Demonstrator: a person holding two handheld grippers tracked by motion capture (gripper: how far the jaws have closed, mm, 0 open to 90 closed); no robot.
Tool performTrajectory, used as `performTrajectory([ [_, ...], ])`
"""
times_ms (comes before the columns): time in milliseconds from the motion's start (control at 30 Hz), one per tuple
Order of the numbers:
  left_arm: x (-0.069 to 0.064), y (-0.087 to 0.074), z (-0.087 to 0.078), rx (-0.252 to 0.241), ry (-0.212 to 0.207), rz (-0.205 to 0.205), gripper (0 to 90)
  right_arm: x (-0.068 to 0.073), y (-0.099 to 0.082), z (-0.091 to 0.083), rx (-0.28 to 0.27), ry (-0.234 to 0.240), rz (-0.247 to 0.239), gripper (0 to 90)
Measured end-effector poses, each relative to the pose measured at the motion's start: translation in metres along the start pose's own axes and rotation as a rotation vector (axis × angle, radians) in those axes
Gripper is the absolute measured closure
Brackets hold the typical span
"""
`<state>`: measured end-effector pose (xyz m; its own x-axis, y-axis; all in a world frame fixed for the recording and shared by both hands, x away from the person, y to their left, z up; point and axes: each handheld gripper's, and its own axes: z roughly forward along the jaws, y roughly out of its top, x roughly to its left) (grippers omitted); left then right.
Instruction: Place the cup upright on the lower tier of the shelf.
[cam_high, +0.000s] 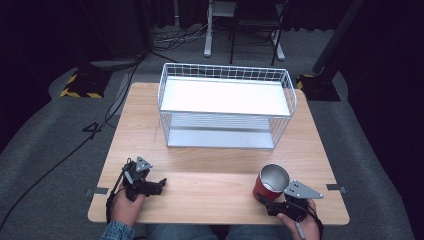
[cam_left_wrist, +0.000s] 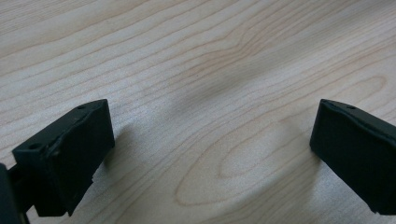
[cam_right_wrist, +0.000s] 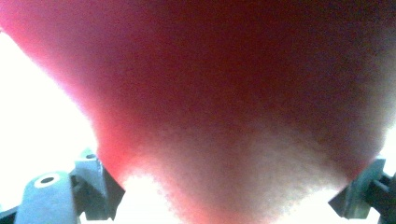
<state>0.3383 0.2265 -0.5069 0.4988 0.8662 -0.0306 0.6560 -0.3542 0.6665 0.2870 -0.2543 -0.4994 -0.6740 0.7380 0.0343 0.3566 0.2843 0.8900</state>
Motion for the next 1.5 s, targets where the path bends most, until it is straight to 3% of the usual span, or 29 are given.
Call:
performTrajectory([
  [767,0.0,0.0,0.0,0.001,0.0,0.0,0.0,-0.002,0.057,0.005,-0.022,0.025,-0.038,16.5],
  [1167,-0.001,-0.001,-0.001,-0.001,0.009,-0.002,0.1,-0.012,0.084,0.028,-0.028,0.048,-0.014,16.5],
  [1500,-0.001,-0.001,-0.001,-0.001,0.011,-0.002,0.1,-0.017,0.094,0.055,-0.017,0.061,0.003,16.5],
])
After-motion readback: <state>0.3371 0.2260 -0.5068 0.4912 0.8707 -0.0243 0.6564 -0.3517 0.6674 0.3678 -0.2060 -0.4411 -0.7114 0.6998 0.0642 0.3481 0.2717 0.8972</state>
